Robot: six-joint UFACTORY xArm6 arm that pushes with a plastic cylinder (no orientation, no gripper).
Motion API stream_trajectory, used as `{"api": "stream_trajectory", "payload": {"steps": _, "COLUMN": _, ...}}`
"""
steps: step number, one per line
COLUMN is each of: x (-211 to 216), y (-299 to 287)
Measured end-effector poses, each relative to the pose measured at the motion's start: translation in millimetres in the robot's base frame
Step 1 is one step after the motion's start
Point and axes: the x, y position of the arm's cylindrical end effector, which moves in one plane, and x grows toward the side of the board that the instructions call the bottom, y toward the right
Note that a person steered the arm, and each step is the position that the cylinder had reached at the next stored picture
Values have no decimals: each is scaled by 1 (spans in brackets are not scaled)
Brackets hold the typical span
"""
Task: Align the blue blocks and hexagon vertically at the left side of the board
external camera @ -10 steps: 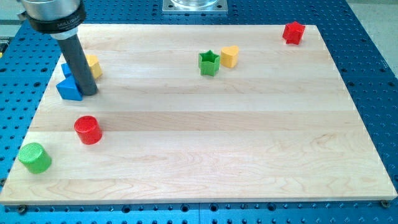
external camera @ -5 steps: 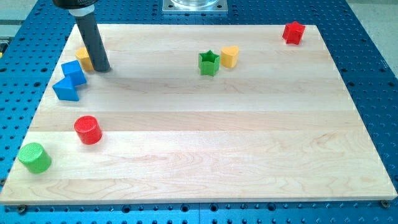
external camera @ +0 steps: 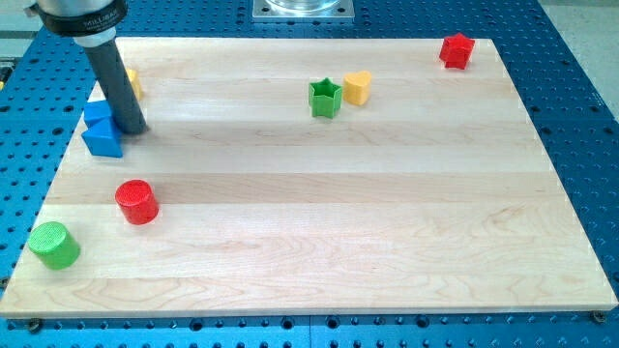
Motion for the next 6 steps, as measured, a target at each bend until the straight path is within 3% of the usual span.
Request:
{"api": "stream_trajectory", "payload": {"steps": 1, "x": 34, "y": 11}}
{"api": "stream_trajectory", "payload": {"steps": 3, "x": 61, "y": 8}}
{"api": "stream_trajectory", "payload": {"steps": 6, "x": 42, "y": 29}}
